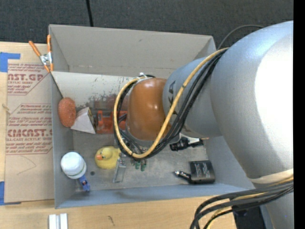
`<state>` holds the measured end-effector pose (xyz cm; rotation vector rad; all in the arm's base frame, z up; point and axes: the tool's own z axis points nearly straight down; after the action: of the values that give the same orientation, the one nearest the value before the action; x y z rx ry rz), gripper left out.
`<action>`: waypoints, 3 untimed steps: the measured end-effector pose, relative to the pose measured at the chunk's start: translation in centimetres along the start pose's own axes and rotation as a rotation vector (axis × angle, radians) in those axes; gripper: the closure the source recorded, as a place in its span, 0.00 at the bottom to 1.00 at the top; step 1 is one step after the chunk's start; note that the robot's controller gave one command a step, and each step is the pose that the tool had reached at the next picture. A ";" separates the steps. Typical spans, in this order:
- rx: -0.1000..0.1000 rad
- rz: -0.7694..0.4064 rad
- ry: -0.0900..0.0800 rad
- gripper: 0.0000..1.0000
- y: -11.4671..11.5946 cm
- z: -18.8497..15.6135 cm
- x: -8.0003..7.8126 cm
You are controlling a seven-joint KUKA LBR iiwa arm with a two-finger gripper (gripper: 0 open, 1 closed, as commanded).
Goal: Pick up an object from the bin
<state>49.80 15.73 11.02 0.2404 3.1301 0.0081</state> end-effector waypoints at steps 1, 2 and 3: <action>0.000 -0.164 -0.001 1.00 5.0 2.0 -1.4; 0.000 -0.163 -0.001 1.00 5.0 2.0 -1.4; 0.000 -0.220 0.001 1.00 5.1 2.3 -1.7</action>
Offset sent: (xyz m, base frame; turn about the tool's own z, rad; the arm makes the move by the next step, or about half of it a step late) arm 0.0000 0.0000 0.0000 0.0000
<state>52.31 20.53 8.71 -0.1052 3.1377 0.0072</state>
